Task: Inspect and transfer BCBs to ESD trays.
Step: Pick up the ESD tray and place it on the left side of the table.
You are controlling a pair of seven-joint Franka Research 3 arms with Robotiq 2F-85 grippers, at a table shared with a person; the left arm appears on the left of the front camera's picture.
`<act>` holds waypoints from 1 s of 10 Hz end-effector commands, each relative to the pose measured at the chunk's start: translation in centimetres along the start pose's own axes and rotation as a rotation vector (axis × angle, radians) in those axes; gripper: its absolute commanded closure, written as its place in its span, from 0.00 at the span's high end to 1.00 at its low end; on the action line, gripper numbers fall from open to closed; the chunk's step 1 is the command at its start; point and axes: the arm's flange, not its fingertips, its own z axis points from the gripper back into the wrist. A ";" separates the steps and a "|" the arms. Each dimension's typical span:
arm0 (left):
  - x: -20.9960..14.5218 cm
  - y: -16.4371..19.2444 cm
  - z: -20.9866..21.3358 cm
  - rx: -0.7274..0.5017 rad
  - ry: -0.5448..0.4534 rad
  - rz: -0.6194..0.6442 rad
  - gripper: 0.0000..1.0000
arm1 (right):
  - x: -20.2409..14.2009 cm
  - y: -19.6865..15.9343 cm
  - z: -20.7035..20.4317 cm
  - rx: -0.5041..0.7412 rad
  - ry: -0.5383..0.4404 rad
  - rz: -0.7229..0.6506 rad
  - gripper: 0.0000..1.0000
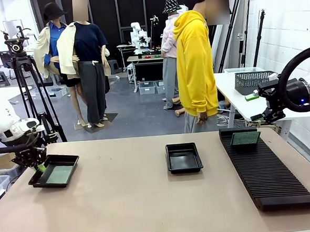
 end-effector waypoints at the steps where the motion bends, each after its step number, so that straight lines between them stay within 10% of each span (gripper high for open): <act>1: -0.6 -0.4 1.2 -0.056 -0.015 0.001 0.79 | 0.0 0.3 -0.2 -0.024 0.001 -0.016 1.00; 2: -1.0 -0.8 2.0 -0.071 -0.025 0.004 0.98 | 0.0 0.3 -0.2 -0.024 0.001 -0.016 1.00; 10: -3.1 -3.1 6.2 -0.117 -0.086 0.009 1.00 | 0.0 0.3 -0.2 -0.024 0.001 -0.016 1.00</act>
